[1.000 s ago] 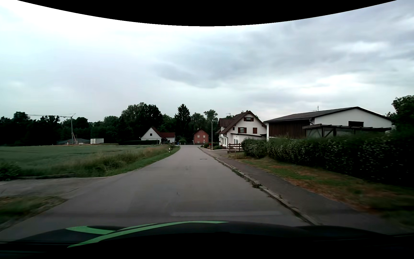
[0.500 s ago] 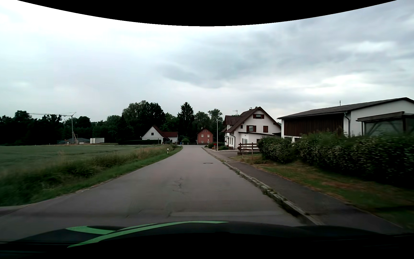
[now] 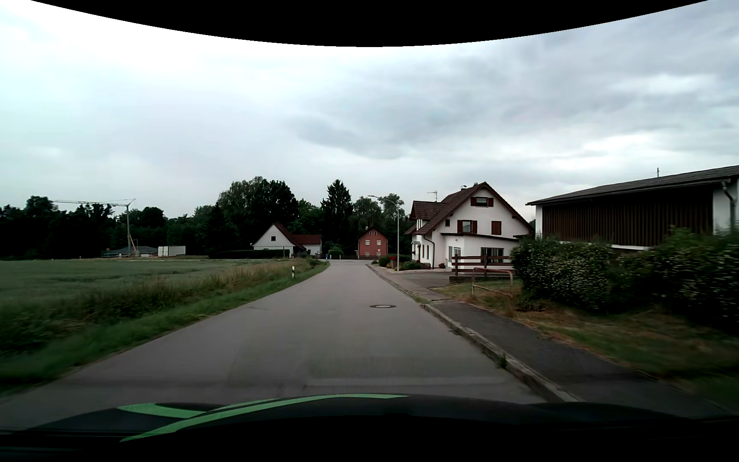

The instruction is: Follow the waypoints while adhering to traffic rules and regulations

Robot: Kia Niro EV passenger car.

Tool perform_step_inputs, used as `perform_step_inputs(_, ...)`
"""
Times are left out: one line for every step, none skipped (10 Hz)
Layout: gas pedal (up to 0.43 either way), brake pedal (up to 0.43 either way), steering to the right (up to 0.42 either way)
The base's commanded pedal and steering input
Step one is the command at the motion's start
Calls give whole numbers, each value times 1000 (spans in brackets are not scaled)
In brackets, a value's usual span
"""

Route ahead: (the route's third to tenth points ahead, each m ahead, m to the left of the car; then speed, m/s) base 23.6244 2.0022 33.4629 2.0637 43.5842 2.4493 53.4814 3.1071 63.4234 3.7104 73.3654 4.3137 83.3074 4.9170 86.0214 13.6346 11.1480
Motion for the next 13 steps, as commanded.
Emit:
perform_step_inputs(0,0,-11)
perform_step_inputs(0,0,-10)
perform_step_inputs(0,0,-10)
perform_step_inputs(0,0,-10)
perform_step_inputs(0,0,-10)
perform_step_inputs(0,0,-9)
perform_step_inputs(0,0,-9)
perform_step_inputs(0,0,-9)
perform_step_inputs(0,0,-8)
perform_step_inputs(0,0,-6)
perform_step_inputs(0,0,-5)
perform_step_inputs(0,0,-4)
perform_step_inputs(0,12,-4)
